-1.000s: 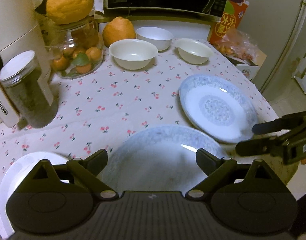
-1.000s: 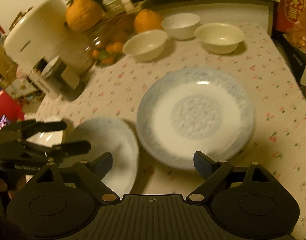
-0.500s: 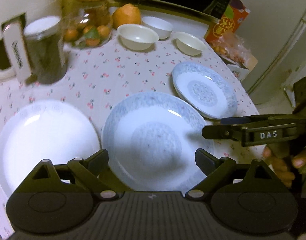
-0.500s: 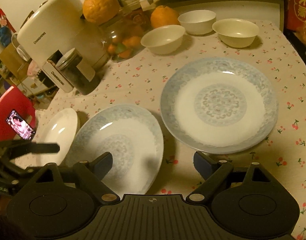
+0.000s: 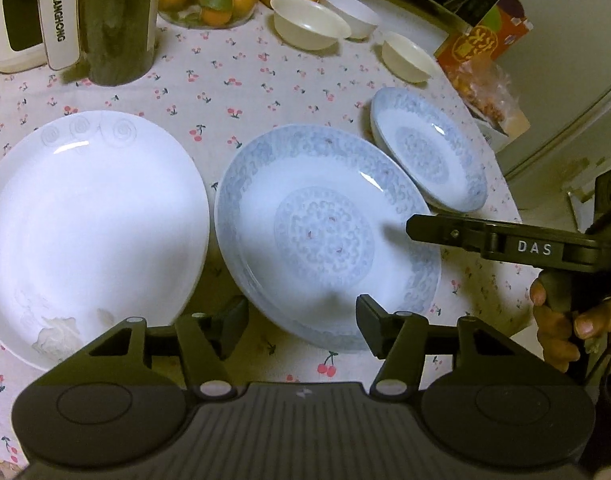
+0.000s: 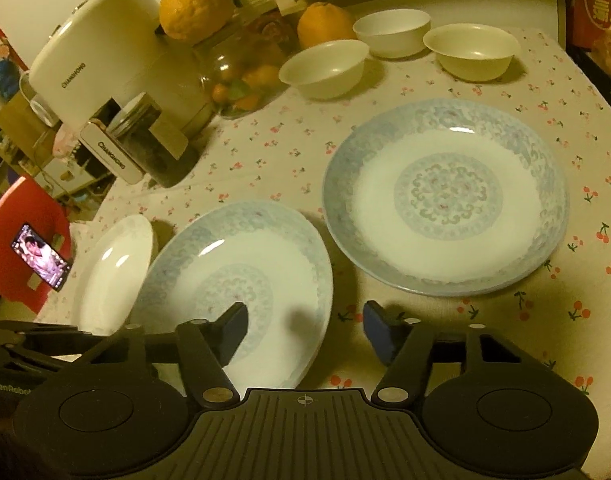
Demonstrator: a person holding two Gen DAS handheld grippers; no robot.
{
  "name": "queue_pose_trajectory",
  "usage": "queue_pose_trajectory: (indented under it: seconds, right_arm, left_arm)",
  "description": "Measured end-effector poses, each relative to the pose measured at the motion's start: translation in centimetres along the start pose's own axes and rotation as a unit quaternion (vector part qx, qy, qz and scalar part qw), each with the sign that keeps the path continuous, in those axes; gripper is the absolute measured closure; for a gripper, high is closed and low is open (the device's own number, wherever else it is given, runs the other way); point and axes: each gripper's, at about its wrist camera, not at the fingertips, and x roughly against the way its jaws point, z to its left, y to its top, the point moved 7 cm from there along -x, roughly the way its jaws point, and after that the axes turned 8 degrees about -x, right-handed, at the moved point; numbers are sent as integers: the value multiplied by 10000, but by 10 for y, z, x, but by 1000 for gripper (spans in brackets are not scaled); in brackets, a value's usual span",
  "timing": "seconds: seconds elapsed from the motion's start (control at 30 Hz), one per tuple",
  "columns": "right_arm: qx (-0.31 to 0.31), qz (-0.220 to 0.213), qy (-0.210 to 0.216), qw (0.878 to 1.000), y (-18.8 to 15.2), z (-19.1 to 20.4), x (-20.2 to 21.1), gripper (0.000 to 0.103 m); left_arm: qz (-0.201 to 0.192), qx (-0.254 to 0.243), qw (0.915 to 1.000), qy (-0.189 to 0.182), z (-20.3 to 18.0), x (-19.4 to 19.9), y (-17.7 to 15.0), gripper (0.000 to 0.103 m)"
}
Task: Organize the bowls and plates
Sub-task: 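Lift the blue-patterned plate with both grippers onto the other blue plate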
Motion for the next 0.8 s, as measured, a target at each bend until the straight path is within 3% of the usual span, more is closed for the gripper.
queue_pose_trajectory:
  seconds: [0.17, 0.27, 0.37, 0.53, 0.67, 0.8]
  right_arm:
    - [27, 107, -25, 9999, -3, 0, -9, 62]
    - [155, 117, -8, 9998, -6, 1, -14, 68]
    - [280, 102, 27, 9996, -8, 5, -18, 69]
    - [383, -55, 9, 9993, -6, 6, -21, 69]
    - [402, -179, -106, 9990, -3, 3, -22, 82]
    - [549, -267, -138, 9980, -1, 5, -18, 84]
  left_arm:
    - [-138, 86, 9998, 123, 3, -5, -1, 54]
    - [-238, 180, 9993, 232, 9, -11, -3, 68]
    - [-330, 300, 9986, 277, 14, -13, -4, 75]
    - [-518, 252, 9975, 418, 15, -12, -4, 80]
    - [-645, 16, 9962, 586, 13, -10, -5, 82]
    - [-742, -70, 9951, 643, 11, -5, -4, 82]
